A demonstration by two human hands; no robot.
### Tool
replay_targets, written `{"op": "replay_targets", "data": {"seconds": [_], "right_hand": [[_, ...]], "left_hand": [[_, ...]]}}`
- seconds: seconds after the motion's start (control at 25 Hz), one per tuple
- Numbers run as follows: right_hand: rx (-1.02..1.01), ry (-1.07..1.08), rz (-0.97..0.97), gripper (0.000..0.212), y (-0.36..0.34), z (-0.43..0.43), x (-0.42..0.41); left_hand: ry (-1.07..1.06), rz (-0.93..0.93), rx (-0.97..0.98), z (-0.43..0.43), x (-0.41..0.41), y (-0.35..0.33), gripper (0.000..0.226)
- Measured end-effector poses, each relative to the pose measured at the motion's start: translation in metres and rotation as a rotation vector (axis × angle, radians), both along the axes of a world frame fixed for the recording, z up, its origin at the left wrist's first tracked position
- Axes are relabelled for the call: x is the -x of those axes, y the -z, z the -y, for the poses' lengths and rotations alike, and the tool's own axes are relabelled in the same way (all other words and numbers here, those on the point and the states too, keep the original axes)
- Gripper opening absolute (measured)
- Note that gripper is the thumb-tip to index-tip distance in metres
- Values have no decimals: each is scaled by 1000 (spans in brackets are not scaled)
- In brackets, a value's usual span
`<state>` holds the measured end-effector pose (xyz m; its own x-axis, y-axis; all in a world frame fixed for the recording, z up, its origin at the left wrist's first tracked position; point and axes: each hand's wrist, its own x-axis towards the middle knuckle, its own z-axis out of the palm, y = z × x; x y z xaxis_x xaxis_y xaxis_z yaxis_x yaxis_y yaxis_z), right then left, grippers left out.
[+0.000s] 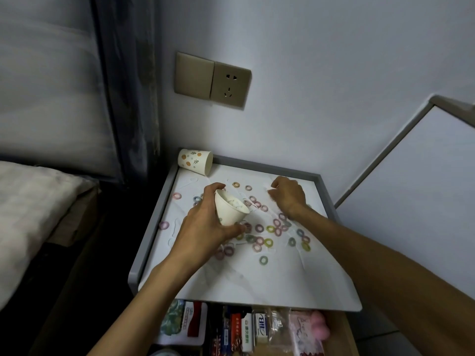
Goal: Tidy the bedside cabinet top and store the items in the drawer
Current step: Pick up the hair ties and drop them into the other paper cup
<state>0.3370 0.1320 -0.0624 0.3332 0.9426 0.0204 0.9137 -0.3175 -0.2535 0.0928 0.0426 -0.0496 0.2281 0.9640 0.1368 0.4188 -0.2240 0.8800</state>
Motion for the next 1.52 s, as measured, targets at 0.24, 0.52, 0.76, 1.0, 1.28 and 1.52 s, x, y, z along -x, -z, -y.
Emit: {"op": "replay_targets", "data": {"seconds": [0.24,0.52,0.76,1.0,1.28,1.52], "right_hand": [[-103,-394,-344,18,-68,31,6],[89,-850,-242,26,-94,67,55],[143,-204,-223,15,-52,102,-11],[244,-1,60,27,10,140,-39],[177,-93,60,14,15,152,-43],[-13,-529,199,18,-3,110,-52]], "left_hand": [[37,-4,-8,3,-5,2,84],[77,26,-9,8,-15,4,85],[88,38,-5,12,-14,3,88],[92,25,-7,14,-15,3,88],[89,6,-28,16,-17,2,88],[91,41,-16,15,-16,1,87]]}}
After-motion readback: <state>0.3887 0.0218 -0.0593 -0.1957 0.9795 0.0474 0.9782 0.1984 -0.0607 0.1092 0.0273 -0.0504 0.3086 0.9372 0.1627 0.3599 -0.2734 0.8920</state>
